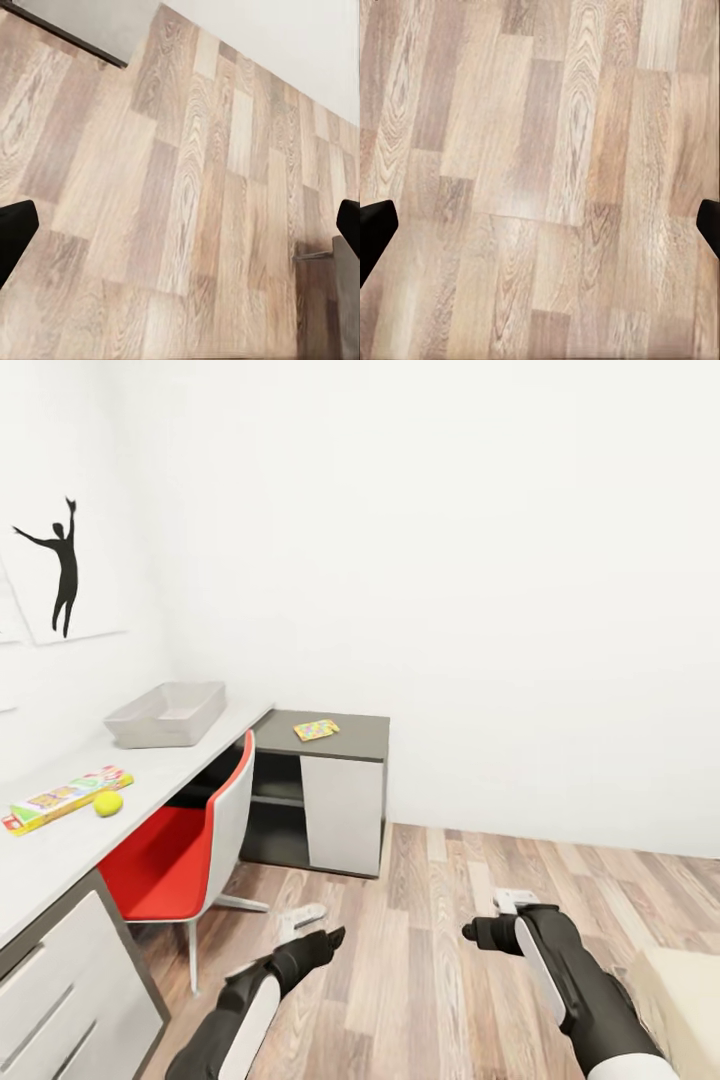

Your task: Put all the toys in the child's room - the three board games (two on the bed and one on the table), the two jigsaw puzzles on the table, and the tennis ball on the table - inside the toy box on the table in the child's room.

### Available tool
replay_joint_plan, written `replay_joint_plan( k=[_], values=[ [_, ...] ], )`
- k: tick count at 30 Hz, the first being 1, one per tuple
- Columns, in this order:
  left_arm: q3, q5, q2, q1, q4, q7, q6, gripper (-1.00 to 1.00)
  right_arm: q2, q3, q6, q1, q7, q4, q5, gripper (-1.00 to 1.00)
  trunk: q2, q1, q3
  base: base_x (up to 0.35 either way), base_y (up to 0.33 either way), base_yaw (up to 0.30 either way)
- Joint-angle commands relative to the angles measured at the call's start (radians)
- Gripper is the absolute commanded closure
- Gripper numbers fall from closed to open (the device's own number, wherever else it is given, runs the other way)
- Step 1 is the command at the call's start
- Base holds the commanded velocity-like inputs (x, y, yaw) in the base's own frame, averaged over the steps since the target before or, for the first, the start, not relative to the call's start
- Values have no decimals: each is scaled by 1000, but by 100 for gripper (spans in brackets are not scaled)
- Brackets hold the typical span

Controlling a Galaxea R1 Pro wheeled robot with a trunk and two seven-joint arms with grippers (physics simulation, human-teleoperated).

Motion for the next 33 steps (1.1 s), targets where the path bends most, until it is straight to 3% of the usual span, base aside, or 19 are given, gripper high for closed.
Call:
replay_joint_plan(
  k=[1, 13, 33],
  values=[
    [-9, 11, 0, 8, -16, 17, 4, -100, -1, 1, 5, 0, 0, -3, -4, -100, -1, 0, -1, 0, 0, -288],
    [-41, 16, 0, 36, -65, 111, 5, -100, 0, 1, 7, 3, 0, -9, -4, -100, -1, 0, -1, 0, 0, -288],
    [-43, 23, 1, 42, -66, 117, 3, -100, -11, -7, 7, 7, 1, -54, -6, -100, -1, 0, -1, 0, 0, -288]
  ],
)
